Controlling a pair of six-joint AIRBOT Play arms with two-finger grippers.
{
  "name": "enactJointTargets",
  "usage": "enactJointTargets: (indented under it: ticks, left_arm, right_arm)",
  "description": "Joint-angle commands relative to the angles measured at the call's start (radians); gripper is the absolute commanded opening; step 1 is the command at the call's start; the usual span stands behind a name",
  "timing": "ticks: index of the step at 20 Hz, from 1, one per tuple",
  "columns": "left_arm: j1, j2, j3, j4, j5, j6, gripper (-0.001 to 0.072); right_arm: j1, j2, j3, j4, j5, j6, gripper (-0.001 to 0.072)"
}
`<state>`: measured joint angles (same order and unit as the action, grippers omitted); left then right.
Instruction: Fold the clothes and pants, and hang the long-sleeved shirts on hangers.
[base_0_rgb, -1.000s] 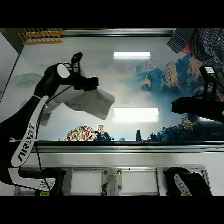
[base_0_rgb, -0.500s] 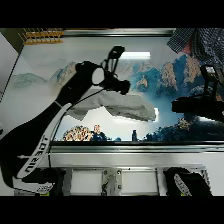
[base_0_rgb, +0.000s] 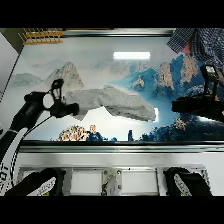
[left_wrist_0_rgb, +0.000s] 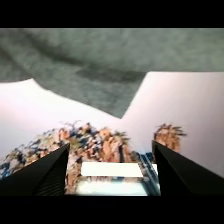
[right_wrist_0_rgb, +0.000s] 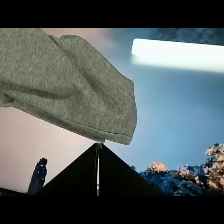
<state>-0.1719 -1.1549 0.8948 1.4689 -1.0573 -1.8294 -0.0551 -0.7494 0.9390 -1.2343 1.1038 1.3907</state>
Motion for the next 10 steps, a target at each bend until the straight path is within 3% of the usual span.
enactJointTargets:
  ticks: [1,6,10]
  left_arm:
    - [0.167,0.066,-0.218,-0.087,0.129,-0.003,0.054]
    - [0.177,-0.061,-0.235,-0.232,0.233,0.021,0.0541]
    - [0.095,-0.185,-0.129,-0.241,0.24,0.023,0.0541]
  right_arm:
    - [0.001,-0.003,0.0,0.0,0.0,0.001,0.0016]
    - [0.001,-0.017,-0.001,0.009,0.003,0.001,0.0016]
    - [0.001,-0.02,-0.001,0.019,0.003,0.001,0.0016]
